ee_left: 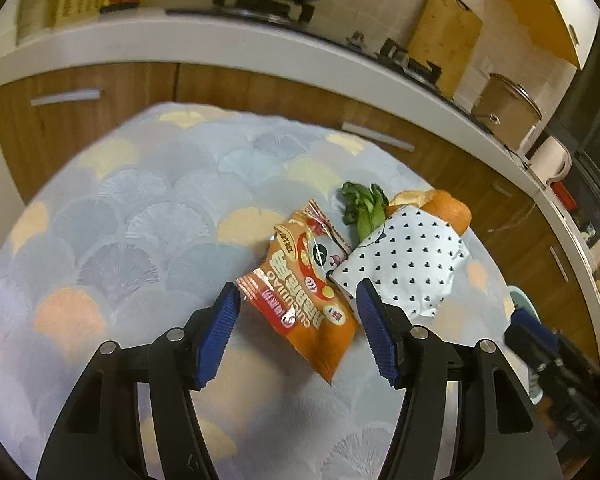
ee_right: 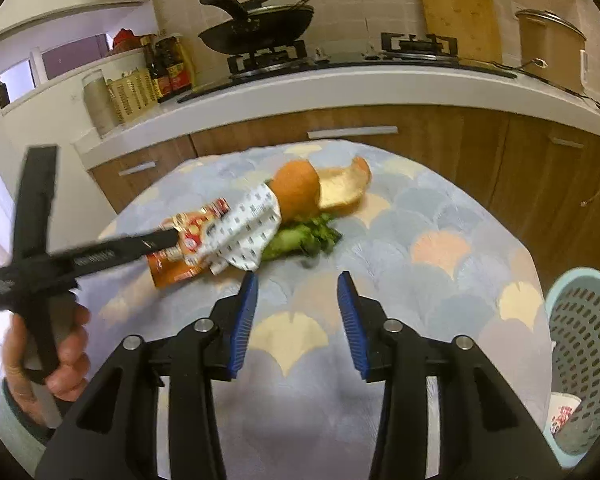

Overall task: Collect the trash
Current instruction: 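Grasp the panda-print snack bag with the left tool while the right tool grasps the polka-dot paper bag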

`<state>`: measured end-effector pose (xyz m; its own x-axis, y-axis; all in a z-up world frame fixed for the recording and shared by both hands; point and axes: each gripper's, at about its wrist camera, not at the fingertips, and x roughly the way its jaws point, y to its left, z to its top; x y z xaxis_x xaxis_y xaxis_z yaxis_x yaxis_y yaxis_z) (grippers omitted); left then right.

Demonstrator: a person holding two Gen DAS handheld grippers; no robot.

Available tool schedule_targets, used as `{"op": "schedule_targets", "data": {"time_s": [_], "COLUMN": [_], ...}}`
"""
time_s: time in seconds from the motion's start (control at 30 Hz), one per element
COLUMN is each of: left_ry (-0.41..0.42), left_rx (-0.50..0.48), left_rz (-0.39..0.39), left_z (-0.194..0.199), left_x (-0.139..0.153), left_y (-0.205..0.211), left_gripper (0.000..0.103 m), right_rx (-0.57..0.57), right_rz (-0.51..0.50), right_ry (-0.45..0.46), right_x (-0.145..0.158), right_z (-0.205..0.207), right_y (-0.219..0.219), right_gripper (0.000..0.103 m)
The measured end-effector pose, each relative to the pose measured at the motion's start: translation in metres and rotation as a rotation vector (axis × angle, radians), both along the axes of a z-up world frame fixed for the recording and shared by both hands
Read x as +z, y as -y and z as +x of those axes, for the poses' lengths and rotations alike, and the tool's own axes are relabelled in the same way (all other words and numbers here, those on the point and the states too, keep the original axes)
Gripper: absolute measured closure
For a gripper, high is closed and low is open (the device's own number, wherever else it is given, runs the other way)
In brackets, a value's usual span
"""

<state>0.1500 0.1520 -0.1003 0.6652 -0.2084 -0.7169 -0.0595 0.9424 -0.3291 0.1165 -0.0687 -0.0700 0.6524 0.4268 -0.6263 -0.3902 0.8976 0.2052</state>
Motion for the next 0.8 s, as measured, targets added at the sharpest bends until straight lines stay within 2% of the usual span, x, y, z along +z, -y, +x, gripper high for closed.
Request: {"op": "schedule_targets", "data": {"time_s": [0.07, 0.1, 0.17, 0.23, 0.27, 0.33, 0.4, 0.53, 0.67, 0.8], "left_ry": [-0.034, -0.024, -0.010, -0.012, -0.016, -0.018, -0.005, -0.001, -0.002, -0.006], "left_rx": [-0.026, -0.023, -0.035, -0.040, -0.035, -0.030, -0.022, -0.029, -0.040, -0.056], "left_rz": [-0.030, -0.024, -0.015, -0.014, -0.004, 0.003, 0.004, 0.006, 0.026, 0.020], "left_z": [0.009, 0.009, 0.010, 0.012, 0.013, 0.013, 0.008, 0.002, -0.001, -0.011], "left_x": [-0.009, -0.009, -0.008, -0.011, -0.012, -0.013, -0.012, -0.013, -0.011, -0.011], "left_y": [0.001, 0.002, 0.006, 0.009, 0.010, 0.010, 0.008, 0.007, 0.010, 0.010], "left_gripper": [0.046, 0.047, 0.057, 0.082, 0.088, 0.092, 0.094, 0.094, 0.095, 0.095], "right_rx": [0.002, 0.007, 0.016, 0.022, 0.025, 0.033, 0.023, 0.032, 0.036, 0.035], "right_rz": [-0.015, -0.023, -0.033, -0.047, -0.048, -0.040, -0.030, -0.016, -0.031, 0.008], "right_ry": [0.008, 0.013, 0.016, 0.016, 0.012, -0.003, -0.018, -0.071, -0.086, -0.113], "right_x": [0.004, 0.006, 0.006, 0.006, 0.005, 0.004, -0.001, -0.016, -0.027, -0.030], "right_z": [0.004, 0.007, 0.013, 0.020, 0.024, 0.033, 0.042, 0.055, 0.055, 0.059], "right_y": [-0.008, -0.014, -0.022, -0.031, -0.034, -0.041, -0.047, -0.056, -0.062, -0.058], "right_gripper": [0.063, 0.063, 0.063, 0.062, 0.061, 0.056, 0.052, 0.052, 0.052, 0.052]}}
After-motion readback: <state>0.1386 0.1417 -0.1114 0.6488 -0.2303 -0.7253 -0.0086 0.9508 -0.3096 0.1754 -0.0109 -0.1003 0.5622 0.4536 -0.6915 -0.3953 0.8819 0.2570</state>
